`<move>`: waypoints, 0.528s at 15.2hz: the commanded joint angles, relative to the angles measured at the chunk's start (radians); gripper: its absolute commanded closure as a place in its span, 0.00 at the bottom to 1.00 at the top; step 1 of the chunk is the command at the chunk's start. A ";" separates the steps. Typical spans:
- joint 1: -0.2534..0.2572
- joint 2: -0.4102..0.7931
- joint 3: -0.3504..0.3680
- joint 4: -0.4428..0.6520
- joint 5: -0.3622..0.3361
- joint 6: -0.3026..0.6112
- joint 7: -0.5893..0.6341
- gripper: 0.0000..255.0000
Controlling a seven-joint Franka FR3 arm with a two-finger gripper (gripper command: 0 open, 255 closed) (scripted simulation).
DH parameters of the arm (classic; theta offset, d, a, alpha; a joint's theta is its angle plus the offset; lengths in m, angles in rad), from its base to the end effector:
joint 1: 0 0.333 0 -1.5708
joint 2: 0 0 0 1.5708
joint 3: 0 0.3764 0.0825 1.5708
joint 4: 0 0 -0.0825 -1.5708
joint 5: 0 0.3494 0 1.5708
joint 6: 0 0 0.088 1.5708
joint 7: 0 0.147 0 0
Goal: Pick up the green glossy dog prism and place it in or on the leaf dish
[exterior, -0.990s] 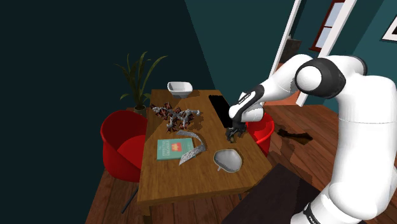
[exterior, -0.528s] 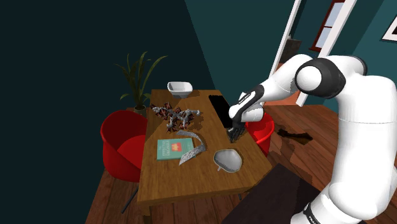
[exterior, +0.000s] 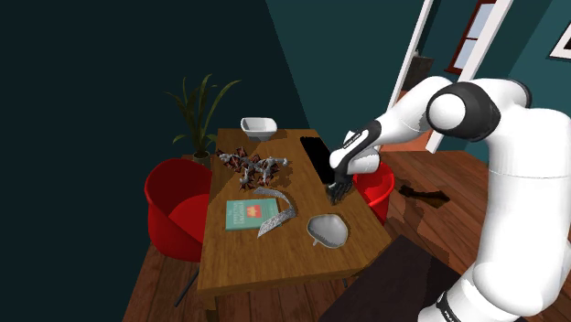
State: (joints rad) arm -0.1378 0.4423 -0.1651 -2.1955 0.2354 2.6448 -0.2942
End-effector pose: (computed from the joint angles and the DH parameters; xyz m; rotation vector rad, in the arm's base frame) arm 0.5402 -0.1691 0.2286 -3.0901 0.3080 -0.0481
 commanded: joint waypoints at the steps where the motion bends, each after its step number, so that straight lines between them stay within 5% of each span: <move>1: 0.005 -0.021 -0.006 -0.003 -0.008 -0.017 0.007 1.00; 8: 0.021 -0.103 -0.030 -0.010 -0.044 -0.092 0.035 1.00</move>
State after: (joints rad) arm -0.1212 0.3564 -0.1912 -2.1998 0.1982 2.5650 -0.2671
